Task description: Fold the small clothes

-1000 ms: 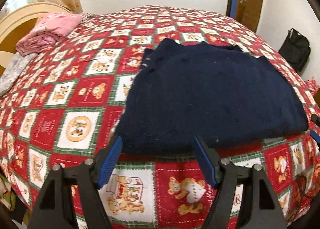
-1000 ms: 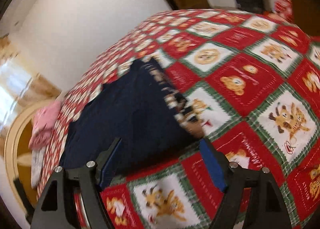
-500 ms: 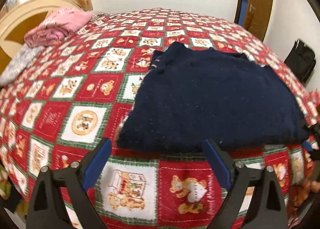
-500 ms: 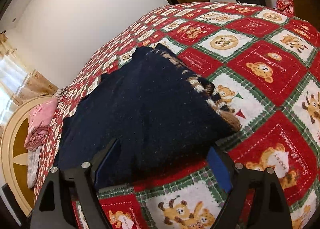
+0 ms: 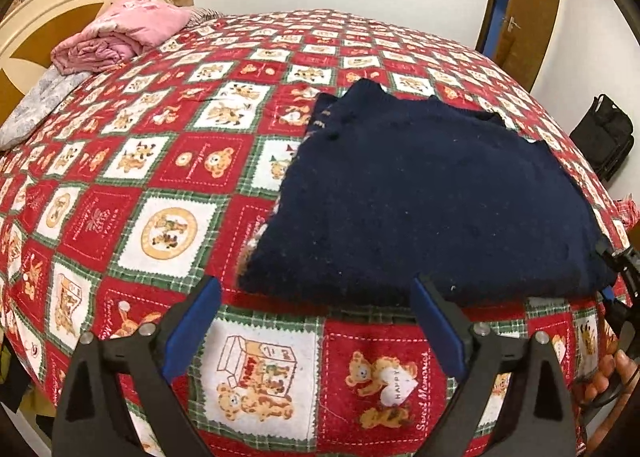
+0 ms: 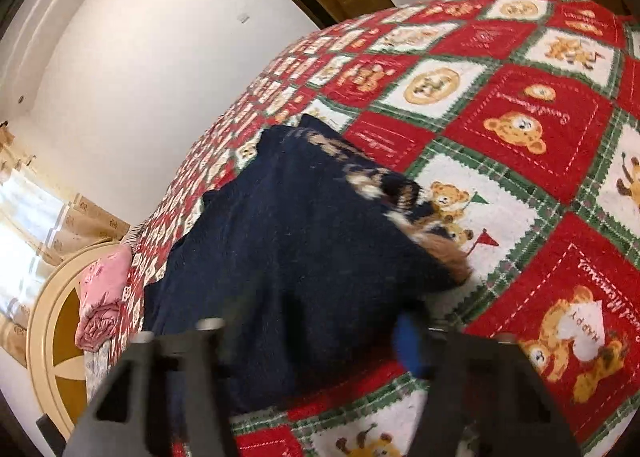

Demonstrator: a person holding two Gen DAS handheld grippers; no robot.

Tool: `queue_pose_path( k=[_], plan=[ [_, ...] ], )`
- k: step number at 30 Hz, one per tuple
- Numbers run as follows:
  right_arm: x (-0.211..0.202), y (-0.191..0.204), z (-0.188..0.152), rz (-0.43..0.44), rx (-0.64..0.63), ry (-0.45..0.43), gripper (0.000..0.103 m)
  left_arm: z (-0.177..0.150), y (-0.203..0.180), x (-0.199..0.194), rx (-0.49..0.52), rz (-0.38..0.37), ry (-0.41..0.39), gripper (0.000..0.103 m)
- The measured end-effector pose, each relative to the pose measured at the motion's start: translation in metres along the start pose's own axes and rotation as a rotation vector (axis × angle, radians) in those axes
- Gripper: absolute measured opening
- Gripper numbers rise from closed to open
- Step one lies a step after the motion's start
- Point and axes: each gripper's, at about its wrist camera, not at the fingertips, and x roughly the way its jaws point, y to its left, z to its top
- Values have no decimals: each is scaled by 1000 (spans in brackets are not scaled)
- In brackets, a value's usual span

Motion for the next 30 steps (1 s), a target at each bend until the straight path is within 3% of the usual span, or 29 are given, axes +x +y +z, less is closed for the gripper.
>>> queue_pose_path(
  k=[4,8,10,13,16,21,24,30],
  plan=[
    [4,6,-3,-7,-56,3,46,-1,-5,3,30,0,4,97],
    [9,19,-10,47,-117,60,46,-1,-6,8,35,10,18,97],
    [6,9,-7,27,-66,25,46,-1,-5,9,32,8,23,97],
    [8,-15,2,89,86,-5,46,0,-5,10,42,27,25,97],
    [14,-5,7,60,52,9,47,0,-6,10,42,32,25,97],
    [27,12,12,84,13,33,48,-1,-13,9,78,50,21,97],
    [25,17,7,30,-58,39,47,0,-14,6,99,70,6,97],
    [22,-3,11,84,30,44,44,4,-10,8,77,46,15,97]
  ],
)
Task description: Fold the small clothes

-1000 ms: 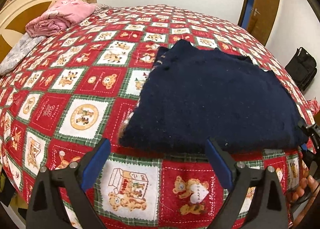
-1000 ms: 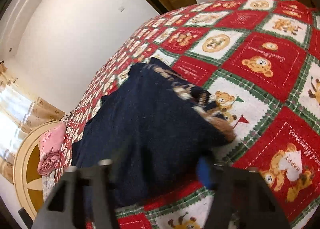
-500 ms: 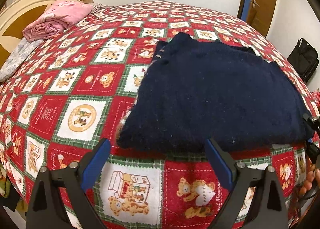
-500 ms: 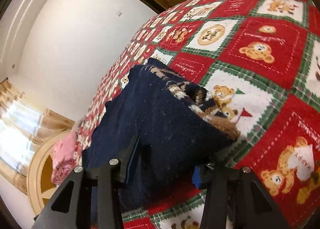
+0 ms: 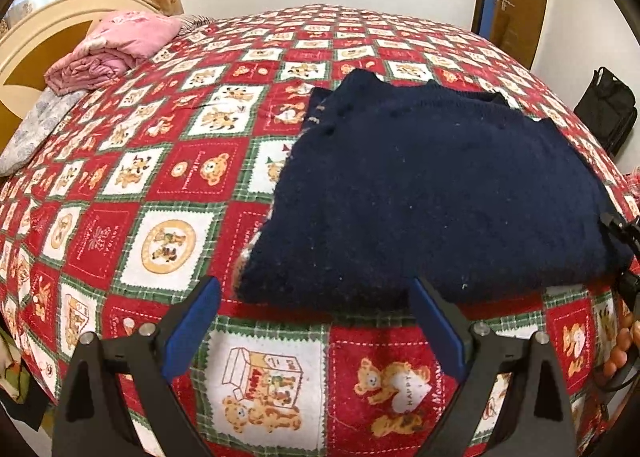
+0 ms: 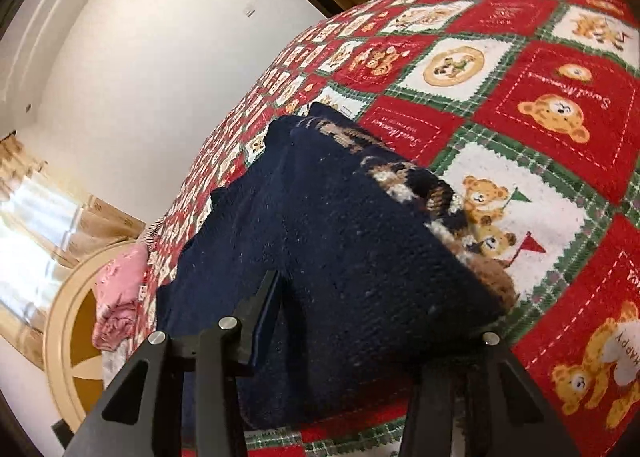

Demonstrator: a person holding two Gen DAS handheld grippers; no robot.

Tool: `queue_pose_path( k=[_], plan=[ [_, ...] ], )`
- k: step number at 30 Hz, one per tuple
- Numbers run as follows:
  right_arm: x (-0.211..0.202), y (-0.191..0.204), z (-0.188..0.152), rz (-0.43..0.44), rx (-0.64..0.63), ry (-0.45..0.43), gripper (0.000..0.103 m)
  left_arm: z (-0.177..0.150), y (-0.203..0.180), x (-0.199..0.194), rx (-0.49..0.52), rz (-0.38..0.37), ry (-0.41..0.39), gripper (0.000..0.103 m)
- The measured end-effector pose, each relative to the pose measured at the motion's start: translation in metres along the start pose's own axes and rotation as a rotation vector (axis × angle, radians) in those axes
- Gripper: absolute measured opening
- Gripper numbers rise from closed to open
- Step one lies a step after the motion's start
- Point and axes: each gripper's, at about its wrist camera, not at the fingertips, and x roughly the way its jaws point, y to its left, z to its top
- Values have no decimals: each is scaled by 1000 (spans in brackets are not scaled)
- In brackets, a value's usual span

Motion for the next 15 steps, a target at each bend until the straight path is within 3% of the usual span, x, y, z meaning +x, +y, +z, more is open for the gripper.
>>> queue_pose_path(
  k=[9,15],
  plan=[
    [12,1,8,33,49,31,46,38,-37,-10,107,-36,-78,97],
    [12,9,6,15,12,34,50,67,-91,15,132,-148,-43,97]
  ],
)
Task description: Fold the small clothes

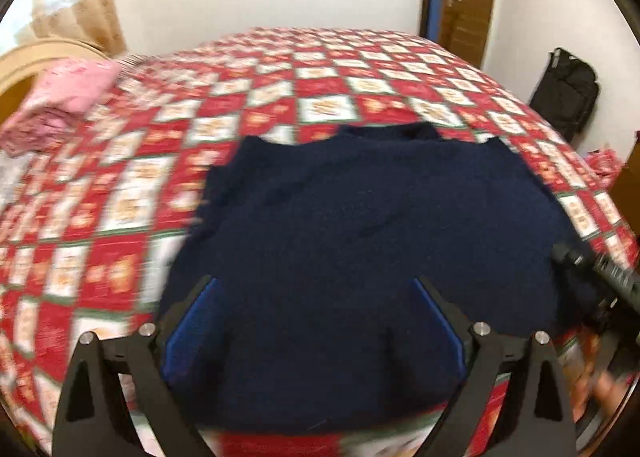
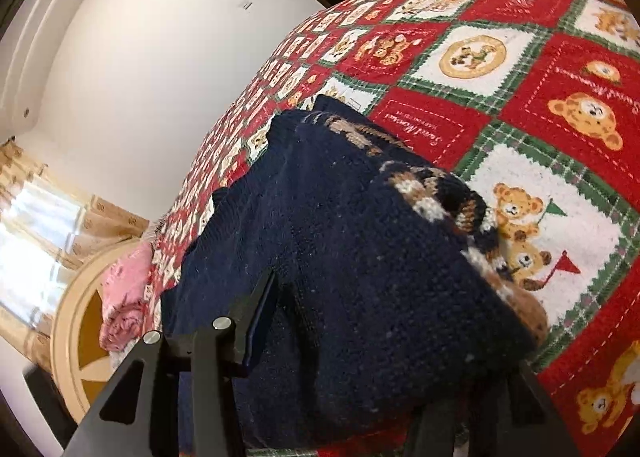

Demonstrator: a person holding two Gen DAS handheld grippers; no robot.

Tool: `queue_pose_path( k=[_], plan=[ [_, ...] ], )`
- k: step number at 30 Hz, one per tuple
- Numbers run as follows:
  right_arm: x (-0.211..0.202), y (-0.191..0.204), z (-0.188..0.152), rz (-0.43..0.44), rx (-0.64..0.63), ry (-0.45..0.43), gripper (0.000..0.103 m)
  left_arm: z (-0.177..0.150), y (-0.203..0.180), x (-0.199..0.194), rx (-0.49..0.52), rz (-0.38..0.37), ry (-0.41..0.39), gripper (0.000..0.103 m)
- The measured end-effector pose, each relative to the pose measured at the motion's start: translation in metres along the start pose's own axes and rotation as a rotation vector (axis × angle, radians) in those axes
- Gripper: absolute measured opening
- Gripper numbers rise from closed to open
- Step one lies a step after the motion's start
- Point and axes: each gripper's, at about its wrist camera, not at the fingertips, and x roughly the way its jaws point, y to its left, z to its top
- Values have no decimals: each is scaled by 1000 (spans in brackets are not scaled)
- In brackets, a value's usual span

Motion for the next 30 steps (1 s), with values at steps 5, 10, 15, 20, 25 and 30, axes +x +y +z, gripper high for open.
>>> queue_pose_path(
  k=[5,10,15,20,25,30],
  plan=[
    [1,1,1,-14,-32,14,39,-2,-29,43,15,64,84,97],
    [-2,5,1,-45,-125,30,19,-14,-30,46,14,98,46,102],
    [-8,-4,3,12,-48,9,21,-10,-30,49,20,98,57,103],
    [1,-20,3,41,70,15,26,-11,-35,53,32,124,47,103],
    [7,-4,5,-33,-31,29,21,-11,-35,53,41,126,48,103],
    [0,16,13,-72,-138,51,16,-5,-29,52,48,72,85,103]
  ],
)
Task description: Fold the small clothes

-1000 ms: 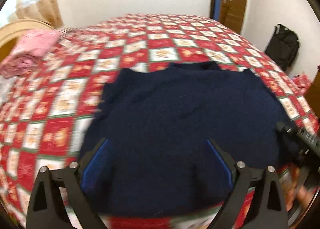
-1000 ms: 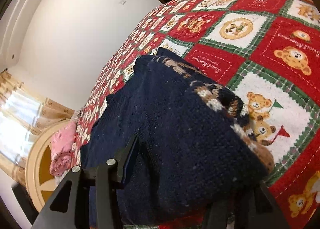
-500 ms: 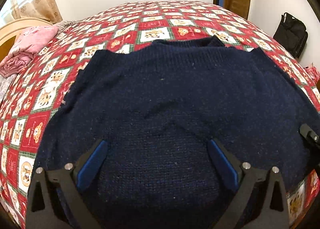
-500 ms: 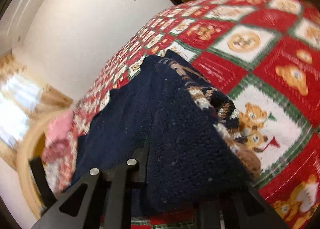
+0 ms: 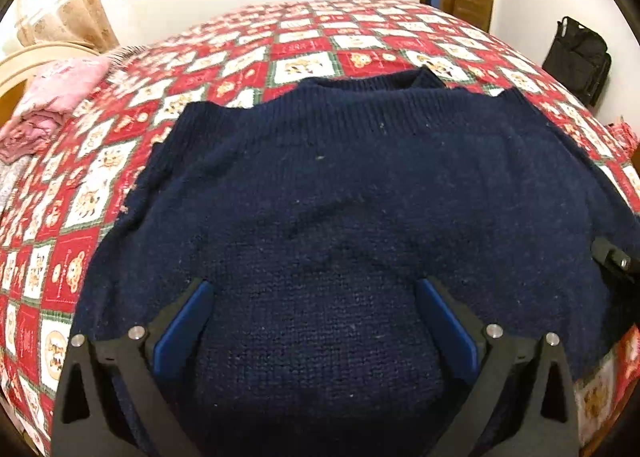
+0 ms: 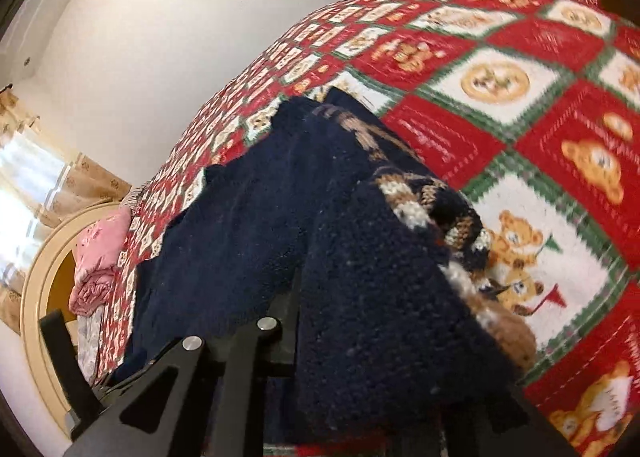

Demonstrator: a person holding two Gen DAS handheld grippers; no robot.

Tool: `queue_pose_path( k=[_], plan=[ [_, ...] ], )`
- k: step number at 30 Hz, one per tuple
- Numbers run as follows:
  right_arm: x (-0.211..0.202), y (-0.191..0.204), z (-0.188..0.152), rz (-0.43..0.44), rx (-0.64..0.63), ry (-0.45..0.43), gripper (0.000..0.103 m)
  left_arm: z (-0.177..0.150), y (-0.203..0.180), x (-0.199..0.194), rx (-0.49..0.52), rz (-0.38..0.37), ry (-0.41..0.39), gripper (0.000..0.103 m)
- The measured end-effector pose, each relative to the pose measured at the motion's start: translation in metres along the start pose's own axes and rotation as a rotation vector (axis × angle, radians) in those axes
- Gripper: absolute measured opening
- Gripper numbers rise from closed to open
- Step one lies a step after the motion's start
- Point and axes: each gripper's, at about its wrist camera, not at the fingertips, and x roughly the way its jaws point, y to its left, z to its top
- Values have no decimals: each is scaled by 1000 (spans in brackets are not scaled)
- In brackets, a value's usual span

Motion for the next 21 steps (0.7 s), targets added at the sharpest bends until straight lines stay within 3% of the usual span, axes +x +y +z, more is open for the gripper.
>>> queue_pose_path(
  k=[2,5,9,12,16,19,21],
  plan=[
    [-9,12,10,10,-30,-5,16,2,10,-8,-1,-49,24,103],
    [-23,48,23,10,-147,-5,16,1,40,-34,-50,-69,-10,102],
    [-28,128,33,-6,-381,23,16,-9,98,-77,-123,-26,-106,102],
    [-23,198,21,-36,-613,34,16,-19,141,-97,-194,3,-141,102],
    [-13,288,-50,-39,-946,36,16,-40,200,-115,-299,61,-179,102],
    [5,316,-129,-33,-1136,47,16,-58,227,-118,-362,86,-191,102],
    [23,314,-180,-21,-1202,93,16,-68,238,-115,-379,86,-181,102]
  ],
)
